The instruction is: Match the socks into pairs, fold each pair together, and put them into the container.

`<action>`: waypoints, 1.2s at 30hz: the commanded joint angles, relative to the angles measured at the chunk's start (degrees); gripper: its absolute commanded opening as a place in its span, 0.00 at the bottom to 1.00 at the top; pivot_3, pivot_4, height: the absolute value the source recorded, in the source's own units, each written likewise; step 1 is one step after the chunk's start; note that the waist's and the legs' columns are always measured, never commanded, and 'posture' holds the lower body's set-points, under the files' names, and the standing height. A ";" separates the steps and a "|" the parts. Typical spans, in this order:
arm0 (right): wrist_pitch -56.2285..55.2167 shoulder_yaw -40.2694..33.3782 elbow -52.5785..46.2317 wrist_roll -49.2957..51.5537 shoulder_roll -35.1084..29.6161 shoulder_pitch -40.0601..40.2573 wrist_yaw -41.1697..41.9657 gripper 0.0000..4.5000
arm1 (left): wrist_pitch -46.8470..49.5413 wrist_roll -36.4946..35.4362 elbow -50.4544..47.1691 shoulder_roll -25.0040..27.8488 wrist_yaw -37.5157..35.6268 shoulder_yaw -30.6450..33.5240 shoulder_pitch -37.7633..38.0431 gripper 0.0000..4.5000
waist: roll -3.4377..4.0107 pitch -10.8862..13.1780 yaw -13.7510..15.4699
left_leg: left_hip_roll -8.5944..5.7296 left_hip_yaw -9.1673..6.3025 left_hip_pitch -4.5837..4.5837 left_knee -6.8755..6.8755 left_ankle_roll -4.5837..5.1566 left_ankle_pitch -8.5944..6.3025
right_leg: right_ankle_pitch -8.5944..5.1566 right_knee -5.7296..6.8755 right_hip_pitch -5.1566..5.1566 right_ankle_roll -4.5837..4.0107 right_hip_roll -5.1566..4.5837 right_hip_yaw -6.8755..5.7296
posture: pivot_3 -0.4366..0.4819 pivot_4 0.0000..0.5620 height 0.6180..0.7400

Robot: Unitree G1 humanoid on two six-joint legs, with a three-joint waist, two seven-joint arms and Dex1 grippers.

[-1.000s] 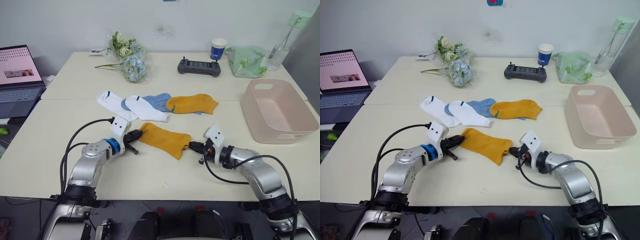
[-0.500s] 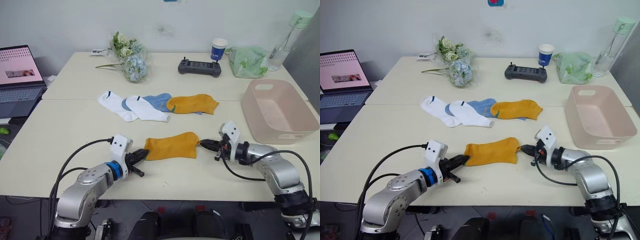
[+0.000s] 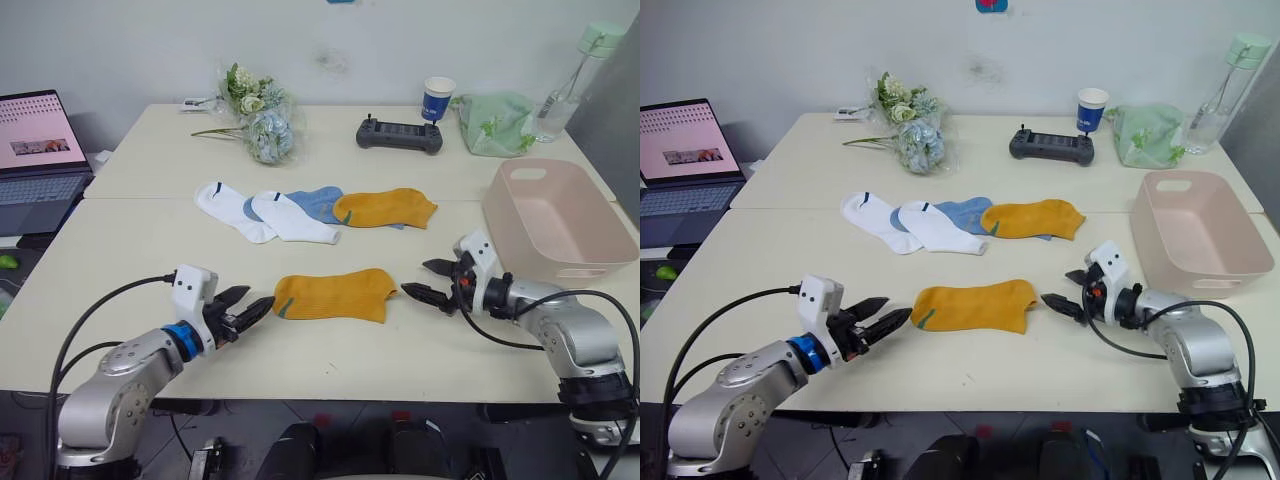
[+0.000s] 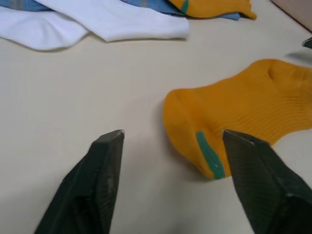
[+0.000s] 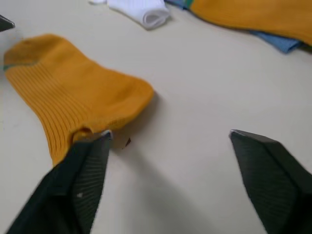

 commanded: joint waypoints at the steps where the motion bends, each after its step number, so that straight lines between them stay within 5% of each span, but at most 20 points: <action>1: 4.04 -1.21 -2.75 3.92 1.84 -1.08 -1.46 1.00 | -3.26 1.35 3.53 0.68 -0.89 -0.81 -2.59 1.00 | 0.00 0.00 0.05 | 0.00 -0.01 -0.01 0.00 0.00 0.00 | 0.00 0.00 0.00 0.00 0.00 -0.01 | 0.48 0.27 1.00; 11: -0.85 4.51 -0.15 -0.66 0.84 2.01 -0.06 0.96 | -7.85 5.91 11.92 -1.90 -1.59 -8.77 -9.16 0.96 | 0.00 0.00 -0.08 | -0.02 0.00 -0.02 0.00 -0.01 0.00 | 0.00 -0.03 -0.01 0.00 -0.02 0.00 | 0.48 0.27 1.00; 14: -2.98 4.85 1.38 -0.94 1.52 2.31 0.60 0.79 | -9.15 7.73 12.83 -0.99 -3.11 -10.98 -8.64 0.80 | -0.01 0.00 -0.22 | 0.00 0.01 0.01 -0.01 -0.01 0.00 | 0.00 0.00 -0.02 0.00 0.00 0.01 | 0.48 0.27 1.00; 24: -2.44 4.88 0.71 -0.10 2.17 2.88 1.80 0.00 | -9.49 8.20 12.40 -1.29 -4.09 -12.24 -9.33 0.08 | 0.00 0.00 -0.08 | -0.01 -0.01 0.00 -0.01 -0.01 0.00 | 0.00 0.00 -0.02 0.00 -0.01 0.00 | 0.48 0.27 1.00; 26: -1.96 4.61 0.32 0.14 1.99 2.82 1.88 0.00 | -9.37 8.19 11.88 -1.26 -4.05 -12.30 -9.11 0.01 | 0.00 0.00 -0.10 | -0.01 -0.01 0.00 -0.01 -0.01 0.00 | 0.00 0.00 -0.02 0.00 0.00 0.00 | 0.48 0.27 1.00; 36: 1.79 2.06 -3.25 3.39 -4.24 3.96 5.69 0.00 | -1.67 2.84 2.24 0.30 -4.58 -11.08 -4.03 0.01 | 0.00 0.00 -0.10 | -0.01 0.00 -0.02 -0.01 0.00 0.00 | 0.00 -0.02 -0.03 0.00 -0.01 0.01 | 0.48 0.27 1.00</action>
